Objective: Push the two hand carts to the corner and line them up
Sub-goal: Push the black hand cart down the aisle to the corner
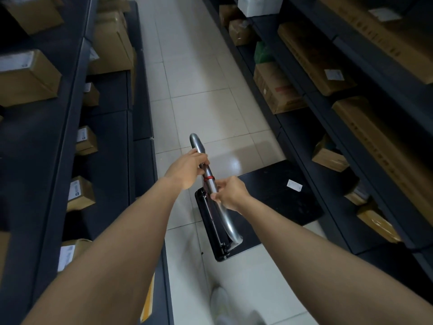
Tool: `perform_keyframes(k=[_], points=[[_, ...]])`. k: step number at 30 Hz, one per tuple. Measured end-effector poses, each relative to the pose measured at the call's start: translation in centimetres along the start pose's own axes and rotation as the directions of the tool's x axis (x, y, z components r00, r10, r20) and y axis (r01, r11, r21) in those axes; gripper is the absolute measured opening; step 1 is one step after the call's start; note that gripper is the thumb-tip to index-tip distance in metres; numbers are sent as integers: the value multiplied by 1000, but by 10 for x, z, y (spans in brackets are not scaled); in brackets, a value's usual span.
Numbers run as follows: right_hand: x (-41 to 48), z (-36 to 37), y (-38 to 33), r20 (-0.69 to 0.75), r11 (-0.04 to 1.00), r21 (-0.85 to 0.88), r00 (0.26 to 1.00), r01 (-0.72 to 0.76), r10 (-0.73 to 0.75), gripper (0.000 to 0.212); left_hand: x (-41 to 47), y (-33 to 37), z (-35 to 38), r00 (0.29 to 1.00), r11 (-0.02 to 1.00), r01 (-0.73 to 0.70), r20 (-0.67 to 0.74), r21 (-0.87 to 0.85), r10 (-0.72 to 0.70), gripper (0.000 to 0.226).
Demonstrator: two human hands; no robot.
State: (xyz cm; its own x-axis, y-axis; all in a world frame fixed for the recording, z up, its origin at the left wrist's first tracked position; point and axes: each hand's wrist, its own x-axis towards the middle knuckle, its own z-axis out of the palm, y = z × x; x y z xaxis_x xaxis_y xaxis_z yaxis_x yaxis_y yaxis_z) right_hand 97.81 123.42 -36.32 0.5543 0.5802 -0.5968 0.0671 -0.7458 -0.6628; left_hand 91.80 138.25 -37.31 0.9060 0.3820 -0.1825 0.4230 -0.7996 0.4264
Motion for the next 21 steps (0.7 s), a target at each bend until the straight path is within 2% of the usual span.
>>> perform_keyframes(k=[13,21], points=[[-84,16,53,118,983,-150,989,108,-91,35,-109,47,28,985,987,157,-75,42,-154,23],[-133,27,93,166,949,-240,972,205,-168,14,-171,77,62,960,972,233,-164,19,-227,17]])
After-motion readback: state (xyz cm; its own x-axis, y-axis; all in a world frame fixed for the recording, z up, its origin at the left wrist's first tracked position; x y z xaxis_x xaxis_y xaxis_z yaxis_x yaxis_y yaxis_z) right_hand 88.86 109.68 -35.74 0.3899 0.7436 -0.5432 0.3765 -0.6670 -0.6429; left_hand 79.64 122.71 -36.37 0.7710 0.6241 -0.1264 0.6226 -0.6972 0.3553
